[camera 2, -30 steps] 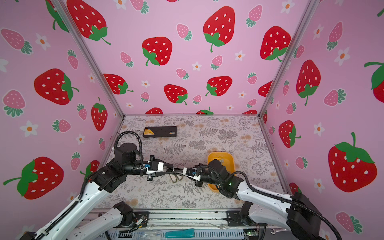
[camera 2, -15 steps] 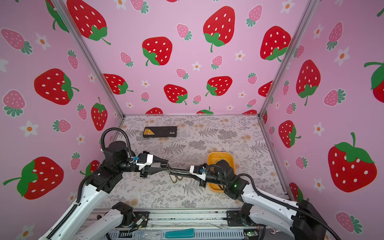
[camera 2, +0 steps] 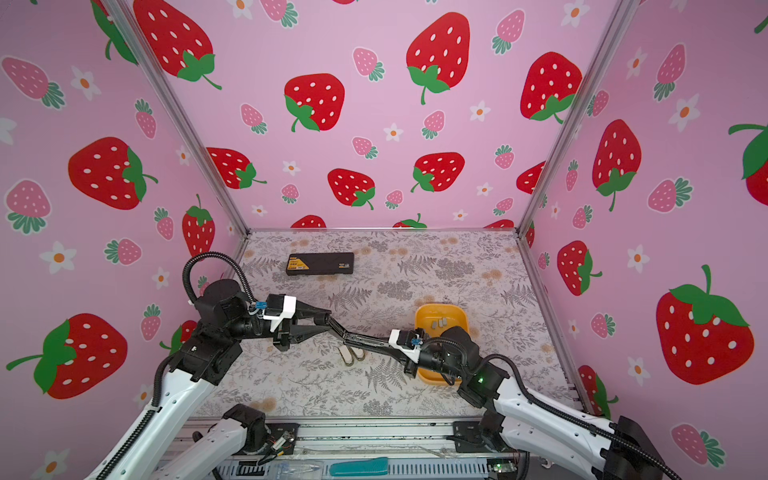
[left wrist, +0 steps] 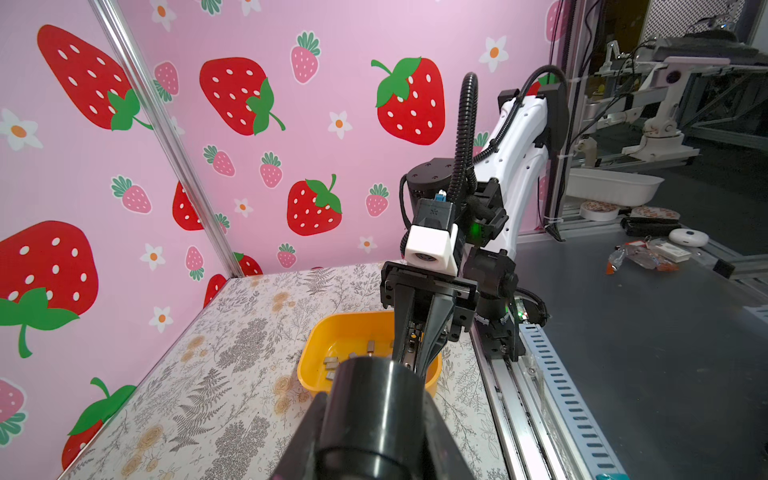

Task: Load the staples into the stapler

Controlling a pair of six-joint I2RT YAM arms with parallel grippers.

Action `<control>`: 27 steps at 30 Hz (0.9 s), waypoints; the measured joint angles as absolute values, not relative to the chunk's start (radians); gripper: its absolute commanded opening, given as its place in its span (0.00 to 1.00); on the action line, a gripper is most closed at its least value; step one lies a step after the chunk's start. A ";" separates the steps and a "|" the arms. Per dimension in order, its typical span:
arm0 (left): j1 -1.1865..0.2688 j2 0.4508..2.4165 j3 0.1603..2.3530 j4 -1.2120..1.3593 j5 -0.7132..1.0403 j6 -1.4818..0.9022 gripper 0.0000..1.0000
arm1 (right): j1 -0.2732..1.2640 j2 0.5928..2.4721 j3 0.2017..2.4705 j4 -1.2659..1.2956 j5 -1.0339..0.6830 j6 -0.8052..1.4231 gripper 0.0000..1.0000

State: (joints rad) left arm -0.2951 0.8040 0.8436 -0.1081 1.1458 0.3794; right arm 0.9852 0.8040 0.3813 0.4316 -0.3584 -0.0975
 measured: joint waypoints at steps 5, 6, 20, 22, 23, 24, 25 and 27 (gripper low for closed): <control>-0.281 0.805 0.842 -0.101 1.136 0.361 0.13 | 0.986 0.797 0.381 0.423 -0.351 -0.072 0.00; -0.281 0.801 0.840 -0.099 1.126 0.359 0.16 | 0.986 0.793 0.381 0.419 -0.348 -0.069 0.00; -0.246 0.769 0.765 0.022 0.633 0.335 0.86 | 0.983 0.730 0.390 0.389 -0.183 0.048 0.00; -0.246 0.783 0.765 0.026 0.597 0.332 0.87 | 0.984 0.731 0.390 0.388 -0.163 0.062 0.00; -0.246 0.789 0.765 0.026 0.579 0.329 0.87 | 0.984 0.731 0.391 0.387 -0.146 0.071 0.00; -0.246 0.793 0.765 0.026 0.564 0.327 0.88 | 0.984 0.733 0.395 0.383 -0.131 0.081 0.00; -0.246 0.796 0.765 0.027 0.546 0.323 0.88 | 0.986 0.735 0.402 0.376 -0.111 0.091 0.00; -0.246 0.799 0.765 0.031 0.499 0.308 0.94 | 0.991 0.744 0.423 0.368 -0.052 0.118 0.00</control>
State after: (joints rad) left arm -0.2459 0.7994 0.7654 0.0311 0.4988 0.3080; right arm 0.9905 0.7441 0.4229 0.3676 -0.0525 0.1181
